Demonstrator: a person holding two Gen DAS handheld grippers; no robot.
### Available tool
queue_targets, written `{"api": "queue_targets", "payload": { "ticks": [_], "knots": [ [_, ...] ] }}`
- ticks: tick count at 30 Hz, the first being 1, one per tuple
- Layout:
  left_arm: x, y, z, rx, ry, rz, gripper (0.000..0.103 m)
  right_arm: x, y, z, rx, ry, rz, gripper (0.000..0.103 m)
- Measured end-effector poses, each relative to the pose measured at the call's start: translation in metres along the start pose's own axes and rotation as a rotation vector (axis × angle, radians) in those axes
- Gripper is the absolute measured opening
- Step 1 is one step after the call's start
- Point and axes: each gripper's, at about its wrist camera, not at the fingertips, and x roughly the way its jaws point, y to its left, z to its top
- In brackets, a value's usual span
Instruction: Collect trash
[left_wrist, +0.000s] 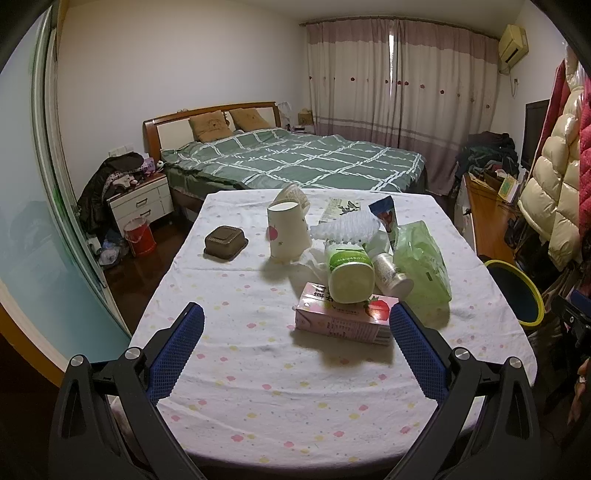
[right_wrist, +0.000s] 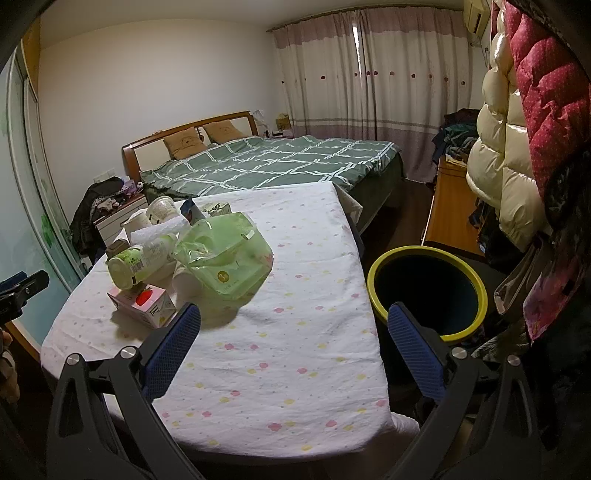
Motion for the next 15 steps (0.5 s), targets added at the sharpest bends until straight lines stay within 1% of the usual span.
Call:
{"api": "queue_targets", "payload": {
  "ticks": [15],
  "knots": [
    [0.0042,-0.0012,-0.0006,0.001,0.013,-0.003,0.099,0.0026,-0.0016,-0.0012,0.004,0.005,-0.001,0.097]
  ]
}}
